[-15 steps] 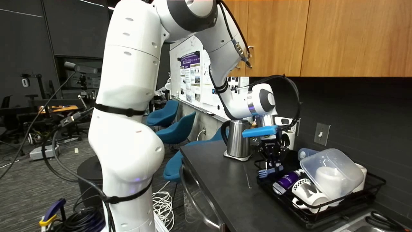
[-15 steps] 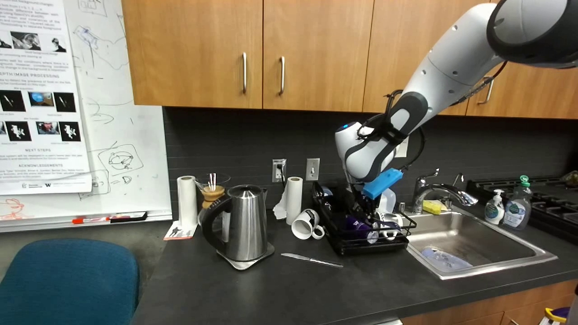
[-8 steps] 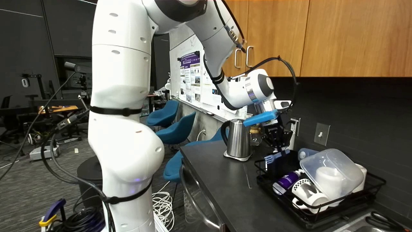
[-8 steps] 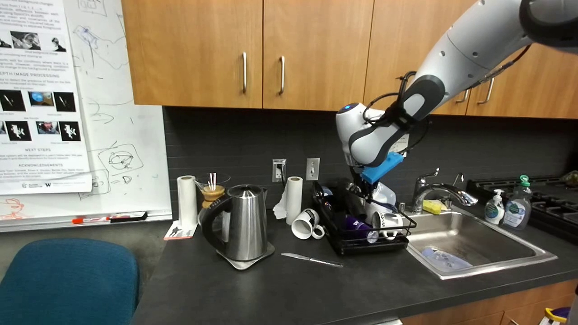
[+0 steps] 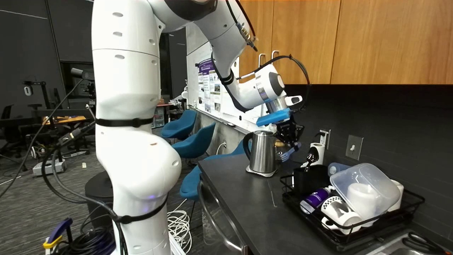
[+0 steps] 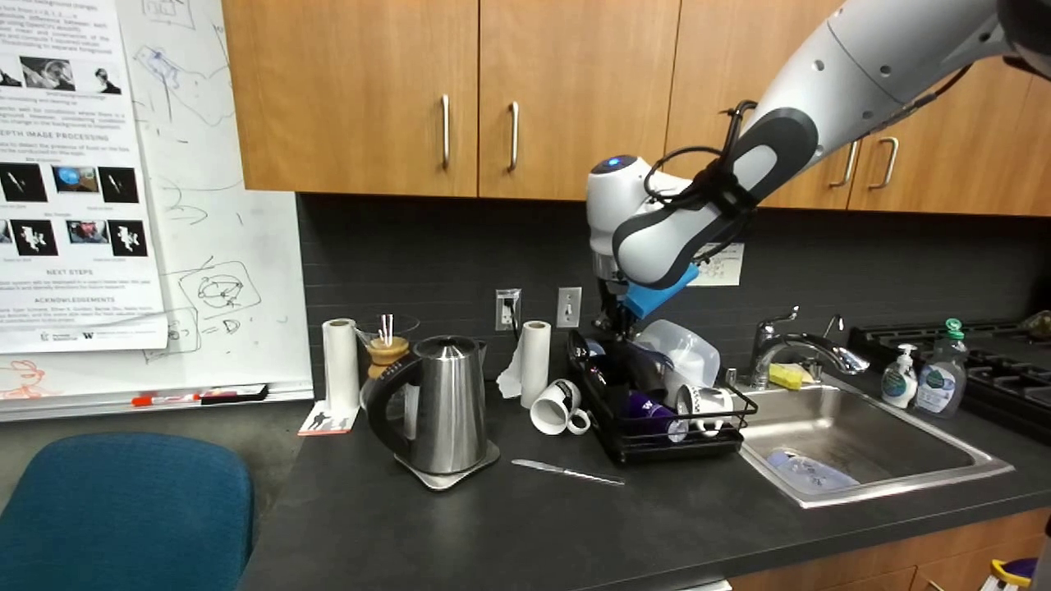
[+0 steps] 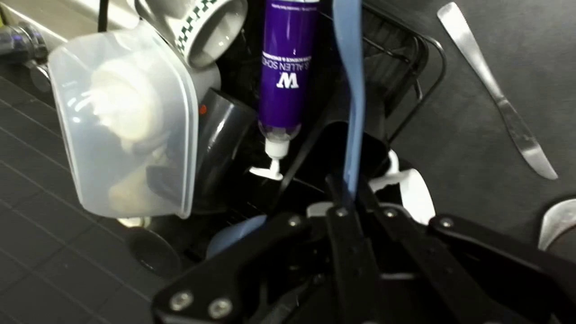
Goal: Move the blue fork from the drying rack to the counter next to the knife
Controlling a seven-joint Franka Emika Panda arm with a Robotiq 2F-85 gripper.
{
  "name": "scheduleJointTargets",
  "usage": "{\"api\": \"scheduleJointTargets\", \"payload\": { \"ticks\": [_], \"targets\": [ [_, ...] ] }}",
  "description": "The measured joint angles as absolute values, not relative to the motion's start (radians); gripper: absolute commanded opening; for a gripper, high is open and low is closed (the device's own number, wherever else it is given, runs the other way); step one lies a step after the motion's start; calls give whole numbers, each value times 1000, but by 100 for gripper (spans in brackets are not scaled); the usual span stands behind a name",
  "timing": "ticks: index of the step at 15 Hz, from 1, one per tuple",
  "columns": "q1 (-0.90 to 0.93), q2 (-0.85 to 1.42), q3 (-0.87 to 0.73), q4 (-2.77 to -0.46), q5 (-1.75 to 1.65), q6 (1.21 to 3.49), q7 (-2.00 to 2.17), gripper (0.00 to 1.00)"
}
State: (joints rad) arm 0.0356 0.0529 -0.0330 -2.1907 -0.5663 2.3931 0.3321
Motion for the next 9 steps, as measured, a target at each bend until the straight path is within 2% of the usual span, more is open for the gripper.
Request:
{"api": "scheduleJointTargets", "payload": {
  "ticks": [4, 9],
  "targets": [
    [47, 49, 8, -2194, -544, 2442, 314, 1],
    [57, 86, 57, -2214, -354, 2515, 105, 1]
  ]
}}
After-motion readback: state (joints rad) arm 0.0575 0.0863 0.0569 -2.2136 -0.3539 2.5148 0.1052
